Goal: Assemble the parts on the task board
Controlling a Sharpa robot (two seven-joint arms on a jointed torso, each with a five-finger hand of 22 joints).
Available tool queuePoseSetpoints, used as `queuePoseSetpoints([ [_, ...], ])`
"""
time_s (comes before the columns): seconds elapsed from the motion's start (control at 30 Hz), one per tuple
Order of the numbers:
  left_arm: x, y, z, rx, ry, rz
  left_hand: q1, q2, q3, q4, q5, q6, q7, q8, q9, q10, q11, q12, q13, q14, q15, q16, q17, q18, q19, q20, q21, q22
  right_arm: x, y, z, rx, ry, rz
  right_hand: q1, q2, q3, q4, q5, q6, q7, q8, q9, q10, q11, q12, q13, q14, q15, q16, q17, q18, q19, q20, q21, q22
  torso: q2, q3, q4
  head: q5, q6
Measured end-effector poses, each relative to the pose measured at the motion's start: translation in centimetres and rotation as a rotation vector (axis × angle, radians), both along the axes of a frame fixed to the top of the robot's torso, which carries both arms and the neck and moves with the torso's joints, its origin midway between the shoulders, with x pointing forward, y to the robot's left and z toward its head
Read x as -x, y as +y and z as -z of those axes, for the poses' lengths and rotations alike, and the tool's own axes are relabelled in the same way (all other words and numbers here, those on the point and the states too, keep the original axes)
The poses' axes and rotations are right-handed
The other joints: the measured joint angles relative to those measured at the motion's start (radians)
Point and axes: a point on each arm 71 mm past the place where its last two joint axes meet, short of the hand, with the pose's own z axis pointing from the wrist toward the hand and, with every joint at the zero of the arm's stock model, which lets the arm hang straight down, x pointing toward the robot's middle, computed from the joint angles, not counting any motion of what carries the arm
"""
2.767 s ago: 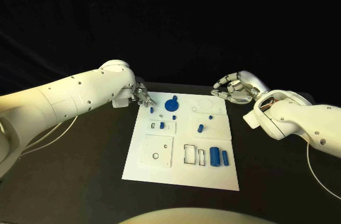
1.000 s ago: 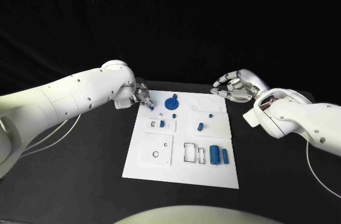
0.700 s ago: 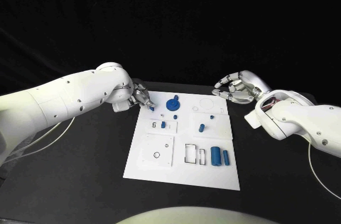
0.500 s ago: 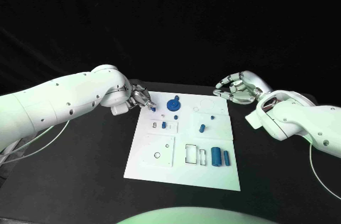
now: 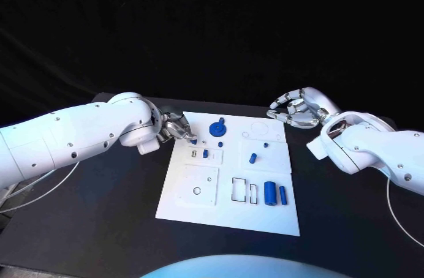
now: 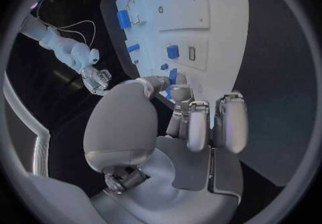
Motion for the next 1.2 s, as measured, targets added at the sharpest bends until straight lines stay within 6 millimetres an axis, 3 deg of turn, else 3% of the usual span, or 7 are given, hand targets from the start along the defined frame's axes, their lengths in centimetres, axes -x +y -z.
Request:
queuePoseSetpoints([
  [0.23,0.7,-0.1,1.1,-0.030,-0.007,0.026,-0.003,-0.003,0.000,0.000,0.001,0.000,0.000,0.000,0.001,0.000,0.000,0.000,-0.002,0.000,0.000,0.004,0.000,0.000,0.000,0.000,0.000,0.000,0.0,0.0,0.1,0.000,0.003,0.001,0.000,0.000,0.000,0.000,0.000,0.000,0.000,0.000,0.000,0.000,0.000,0.000,0.000,0.000,0.000,0.000,0.000,0.000,0.000,0.000,0.000,0.000,0.002,0.0000,-0.0004,0.000,0.000],
  [0.27,0.7,-0.1,1.2,-0.034,-0.008,0.029,-0.003,-0.003,0.000,0.000,0.001,0.000,0.000,0.000,0.021,0.000,0.000,0.000,-0.002,0.000,0.000,0.004,0.000,0.000,0.000,0.000,0.000,0.000,0.0,0.0,0.1,0.000,0.003,0.001,0.000,0.000,0.000,0.000,0.000,0.000,0.000,0.000,0.000,0.000,0.000,0.000,0.000,0.000,0.000,0.000,0.000,0.000,0.000,0.000,0.000,0.000,0.002,0.0000,-0.0009,0.000,0.000],
  [0.5,1.1,-0.1,1.8,-0.059,-0.011,0.049,-0.008,-0.008,0.001,-0.001,0.001,0.000,0.000,-0.001,0.035,0.000,0.000,0.000,-0.004,0.000,0.000,0.004,0.000,0.000,0.000,0.000,0.000,0.000,0.0,-0.1,0.2,0.000,0.005,0.002,0.000,0.000,0.000,0.000,0.000,0.000,0.000,0.000,0.000,0.000,0.000,0.000,-0.001,0.000,0.000,0.000,0.000,0.000,0.000,0.000,0.000,0.000,0.003,0.0012,-0.0017,0.001,-0.002],
  [1.2,1.3,-0.4,2.6,-0.113,-0.035,0.082,-0.011,-0.011,0.001,-0.001,0.000,0.004,-0.004,-0.004,0.036,0.000,0.000,0.000,-0.004,0.000,0.000,0.008,0.000,0.000,0.000,0.000,0.004,0.000,0.0,0.0,0.2,0.000,0.005,0.002,0.000,0.000,0.000,0.000,0.000,0.000,0.000,0.000,0.000,0.000,0.000,0.000,-0.005,0.000,0.000,0.000,0.001,0.000,0.000,0.000,0.000,0.000,0.003,0.0009,-0.0013,-0.006,-0.005],
])
